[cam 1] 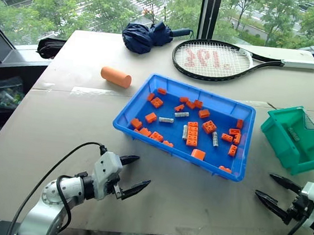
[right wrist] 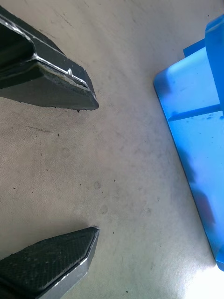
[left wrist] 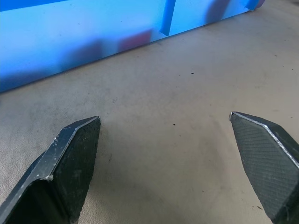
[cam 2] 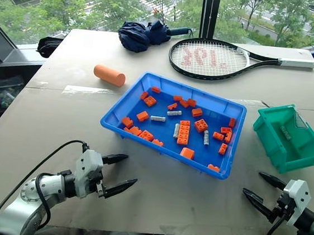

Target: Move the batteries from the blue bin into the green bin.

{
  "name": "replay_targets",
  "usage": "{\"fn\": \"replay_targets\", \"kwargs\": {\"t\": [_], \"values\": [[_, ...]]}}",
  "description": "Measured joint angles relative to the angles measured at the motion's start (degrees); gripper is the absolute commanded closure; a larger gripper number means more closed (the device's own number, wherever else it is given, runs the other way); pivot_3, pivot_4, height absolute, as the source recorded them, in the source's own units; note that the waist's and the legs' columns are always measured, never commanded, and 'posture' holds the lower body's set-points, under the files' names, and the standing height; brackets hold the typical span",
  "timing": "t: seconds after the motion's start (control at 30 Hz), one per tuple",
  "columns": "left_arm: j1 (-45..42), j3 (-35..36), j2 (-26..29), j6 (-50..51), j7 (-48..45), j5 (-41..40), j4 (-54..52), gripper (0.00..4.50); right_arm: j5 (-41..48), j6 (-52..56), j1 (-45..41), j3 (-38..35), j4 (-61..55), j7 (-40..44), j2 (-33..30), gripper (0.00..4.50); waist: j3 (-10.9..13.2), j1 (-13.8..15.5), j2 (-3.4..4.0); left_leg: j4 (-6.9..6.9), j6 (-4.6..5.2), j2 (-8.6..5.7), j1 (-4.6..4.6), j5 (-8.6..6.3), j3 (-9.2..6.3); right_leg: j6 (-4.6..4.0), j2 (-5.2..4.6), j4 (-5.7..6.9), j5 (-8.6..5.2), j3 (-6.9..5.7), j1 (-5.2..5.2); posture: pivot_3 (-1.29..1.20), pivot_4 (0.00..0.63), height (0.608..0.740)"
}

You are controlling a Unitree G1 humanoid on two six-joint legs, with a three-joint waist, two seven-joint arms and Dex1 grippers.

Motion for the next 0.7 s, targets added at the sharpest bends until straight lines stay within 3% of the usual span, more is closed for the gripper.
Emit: {"fn": "replay_targets", "kwargs": {"t": [0.7], "values": [[-1.83, -0.02, -0.10, -0.04, -1.57, -0.24, 1.02, 0.00, 0.69, 1.14, 1.07, -0.48, -3.62, -0.11, -0.92, 0.55, 0.01, 0.01, 0.01, 0.01, 0.00, 0.00, -0.01, 0.00, -0.01, 0.01, 0.00, 0.00, 0.01, -0.03, 0.00, 0.00, 0.150, 0.740]]}}
